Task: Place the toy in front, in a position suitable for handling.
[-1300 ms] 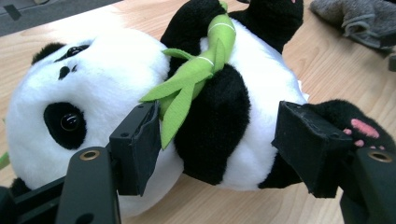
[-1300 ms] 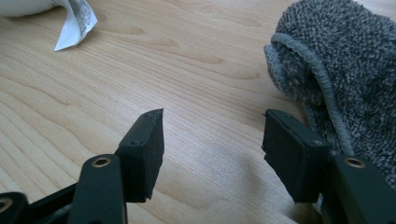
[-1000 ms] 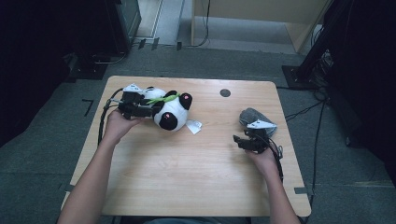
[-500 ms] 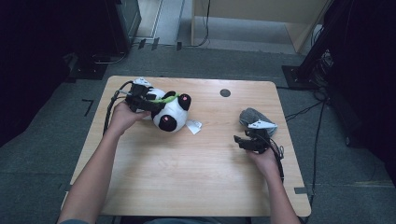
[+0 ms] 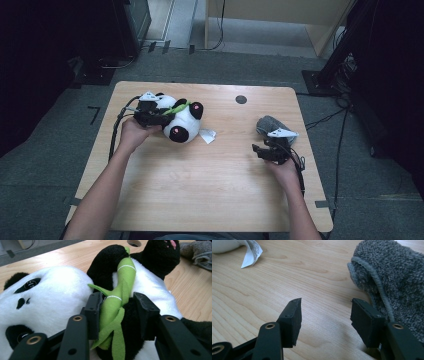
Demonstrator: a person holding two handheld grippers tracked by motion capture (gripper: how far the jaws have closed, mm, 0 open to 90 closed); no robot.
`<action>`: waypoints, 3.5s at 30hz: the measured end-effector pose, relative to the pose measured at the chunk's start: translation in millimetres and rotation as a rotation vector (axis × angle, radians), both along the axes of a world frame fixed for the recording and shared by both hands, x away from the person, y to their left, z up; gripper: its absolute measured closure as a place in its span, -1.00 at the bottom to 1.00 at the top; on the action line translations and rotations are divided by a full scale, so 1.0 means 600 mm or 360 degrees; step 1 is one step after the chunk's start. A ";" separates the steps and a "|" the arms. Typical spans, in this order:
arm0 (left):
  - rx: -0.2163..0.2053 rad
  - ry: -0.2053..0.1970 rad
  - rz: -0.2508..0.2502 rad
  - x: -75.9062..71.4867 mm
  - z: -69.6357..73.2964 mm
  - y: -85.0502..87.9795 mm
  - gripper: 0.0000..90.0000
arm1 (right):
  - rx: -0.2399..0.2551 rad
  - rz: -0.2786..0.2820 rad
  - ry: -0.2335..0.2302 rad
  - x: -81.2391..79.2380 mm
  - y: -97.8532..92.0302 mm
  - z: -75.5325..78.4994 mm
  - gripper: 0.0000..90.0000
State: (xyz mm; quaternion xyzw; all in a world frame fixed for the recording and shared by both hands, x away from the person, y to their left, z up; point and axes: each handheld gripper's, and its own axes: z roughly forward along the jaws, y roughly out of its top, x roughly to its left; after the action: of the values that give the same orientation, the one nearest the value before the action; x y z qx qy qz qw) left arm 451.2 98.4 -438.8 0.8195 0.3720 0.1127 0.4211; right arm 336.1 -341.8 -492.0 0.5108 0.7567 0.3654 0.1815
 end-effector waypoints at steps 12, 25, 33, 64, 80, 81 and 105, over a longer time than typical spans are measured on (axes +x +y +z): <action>-0.0038 0.0009 0.0084 -0.017 0.024 -0.013 0.51 | 0.0005 -0.0025 -0.0023 -0.001 -0.008 0.006 0.00; -0.0069 0.0102 0.0075 -0.075 0.047 -0.059 0.51 | 0.0072 -0.0069 -0.0068 -0.006 -0.028 0.019 0.01; -0.0100 0.0148 0.0050 -0.129 0.049 -0.092 0.51 | 0.0050 -0.0088 -0.0098 -0.006 -0.032 0.026 0.01; -0.0170 0.0100 -0.0140 -0.175 0.046 -0.108 -0.19 | 0.0077 -0.0099 -0.0100 0.004 -0.034 0.036 0.01; -0.0123 0.0048 -0.0123 -0.158 0.043 -0.025 -0.21 | 0.0099 -0.0155 -0.0104 0.013 -0.059 0.048 0.05; -0.0124 0.0048 -0.0127 -0.158 0.041 -0.020 -0.21 | 0.0087 -0.0151 -0.0110 0.013 -0.059 0.049 0.05; -0.0043 0.0119 -0.0210 -0.127 -0.030 0.047 0.00 | 0.0220 0.0294 -0.0080 -0.060 0.093 0.063 0.32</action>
State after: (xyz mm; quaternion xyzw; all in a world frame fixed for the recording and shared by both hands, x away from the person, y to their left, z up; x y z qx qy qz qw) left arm 374.8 126.8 -456.7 0.8401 0.3342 0.0489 0.4245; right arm 299.8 -286.0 -454.3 0.4408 0.7688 0.4447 0.1302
